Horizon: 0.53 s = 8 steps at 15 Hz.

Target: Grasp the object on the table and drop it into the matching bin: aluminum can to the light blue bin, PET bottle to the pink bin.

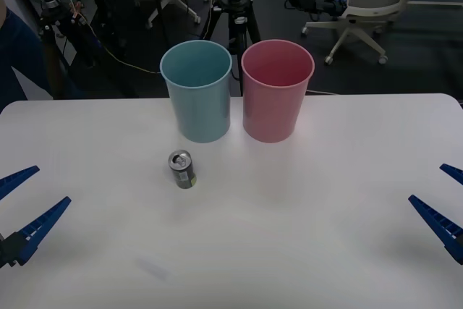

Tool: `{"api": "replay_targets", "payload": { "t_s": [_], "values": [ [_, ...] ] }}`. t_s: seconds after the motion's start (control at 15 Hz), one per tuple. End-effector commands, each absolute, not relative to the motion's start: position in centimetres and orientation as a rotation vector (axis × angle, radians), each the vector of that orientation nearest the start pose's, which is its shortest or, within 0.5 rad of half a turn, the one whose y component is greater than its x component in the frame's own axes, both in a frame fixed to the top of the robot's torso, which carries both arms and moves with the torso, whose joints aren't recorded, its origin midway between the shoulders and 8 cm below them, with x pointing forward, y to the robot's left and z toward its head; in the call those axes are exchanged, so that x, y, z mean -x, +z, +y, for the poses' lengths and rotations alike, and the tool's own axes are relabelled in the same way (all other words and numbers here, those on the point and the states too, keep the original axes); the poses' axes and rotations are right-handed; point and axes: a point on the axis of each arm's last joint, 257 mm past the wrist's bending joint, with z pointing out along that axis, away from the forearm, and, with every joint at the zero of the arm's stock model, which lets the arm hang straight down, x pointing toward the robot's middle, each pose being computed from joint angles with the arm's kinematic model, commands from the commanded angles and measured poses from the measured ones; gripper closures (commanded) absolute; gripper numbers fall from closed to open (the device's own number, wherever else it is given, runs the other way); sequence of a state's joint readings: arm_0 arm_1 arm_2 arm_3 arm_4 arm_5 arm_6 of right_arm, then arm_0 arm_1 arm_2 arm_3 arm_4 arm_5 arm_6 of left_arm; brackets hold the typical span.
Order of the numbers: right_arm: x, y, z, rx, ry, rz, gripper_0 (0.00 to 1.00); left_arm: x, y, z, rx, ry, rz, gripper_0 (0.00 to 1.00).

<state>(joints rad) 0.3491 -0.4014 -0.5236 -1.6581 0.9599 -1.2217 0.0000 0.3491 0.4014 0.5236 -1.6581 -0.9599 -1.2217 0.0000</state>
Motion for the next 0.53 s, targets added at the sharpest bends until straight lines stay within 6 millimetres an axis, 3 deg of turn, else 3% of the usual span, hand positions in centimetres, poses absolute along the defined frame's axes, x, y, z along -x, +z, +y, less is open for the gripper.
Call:
{"api": "replay_targets", "payload": {
  "t_s": [0.07,0.53],
  "values": [
    [-34.2,-16.9,-33.0,0.465,0.567,1.441,0.00,-34.5,-17.0,32.8,-0.473,-0.560,1.442,0.00],
    [-34.2,-16.9,-33.0,0.465,0.567,1.441,0.00,-34.0,-18.5,32.5,-0.497,-0.543,1.474,0.00]
  ]
}}
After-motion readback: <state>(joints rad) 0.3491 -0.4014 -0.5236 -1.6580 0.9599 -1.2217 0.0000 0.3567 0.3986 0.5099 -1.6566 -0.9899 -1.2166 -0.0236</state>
